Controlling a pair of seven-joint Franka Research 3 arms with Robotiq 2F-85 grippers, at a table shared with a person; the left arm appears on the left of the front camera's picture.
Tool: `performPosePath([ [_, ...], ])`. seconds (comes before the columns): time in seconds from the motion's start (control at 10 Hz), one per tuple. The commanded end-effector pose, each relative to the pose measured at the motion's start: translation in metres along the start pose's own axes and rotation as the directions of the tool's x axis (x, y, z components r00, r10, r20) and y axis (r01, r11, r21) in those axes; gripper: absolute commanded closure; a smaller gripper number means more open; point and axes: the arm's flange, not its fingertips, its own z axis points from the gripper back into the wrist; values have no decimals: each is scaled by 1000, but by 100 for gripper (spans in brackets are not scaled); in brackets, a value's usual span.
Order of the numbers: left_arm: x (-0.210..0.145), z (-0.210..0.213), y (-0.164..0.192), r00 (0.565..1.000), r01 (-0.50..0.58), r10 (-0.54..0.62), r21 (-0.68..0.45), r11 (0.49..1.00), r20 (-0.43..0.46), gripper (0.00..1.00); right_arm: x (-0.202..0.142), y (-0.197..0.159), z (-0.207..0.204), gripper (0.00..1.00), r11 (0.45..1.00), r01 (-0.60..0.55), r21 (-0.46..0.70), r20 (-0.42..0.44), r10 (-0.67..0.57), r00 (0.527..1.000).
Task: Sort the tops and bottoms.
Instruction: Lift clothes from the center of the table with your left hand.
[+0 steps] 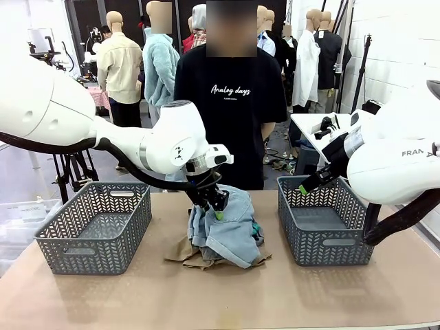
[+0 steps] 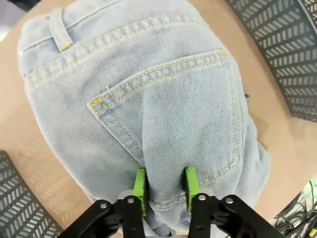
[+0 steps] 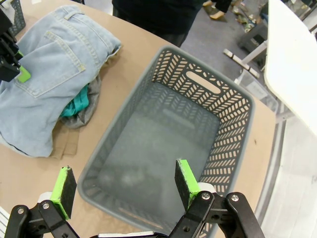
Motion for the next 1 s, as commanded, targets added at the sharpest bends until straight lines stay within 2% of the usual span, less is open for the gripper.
performPosePath([
  [0.0,0,3,-5,999,-40,40,-16,999,-19,100,0,-1,-3,0,1000,4,-2,9,-4,1000],
  [0.3,-4,9,-8,998,-62,61,-17,998,-19,100,0,-1,-3,0,1000,4,-2,9,-4,1000],
  [0.4,-6,21,-12,998,-59,59,-6,998,7,100,0,-1,-3,0,1000,4,-2,9,-4,1000],
  [0.7,-7,102,-27,987,-53,26,170,984,159,100,0,-1,-3,0,1000,4,-2,9,-4,1000],
  [0.9,-14,167,-57,965,-35,-59,347,937,256,100,0,-1,-3,0,1000,4,-2,9,-4,1000],
])
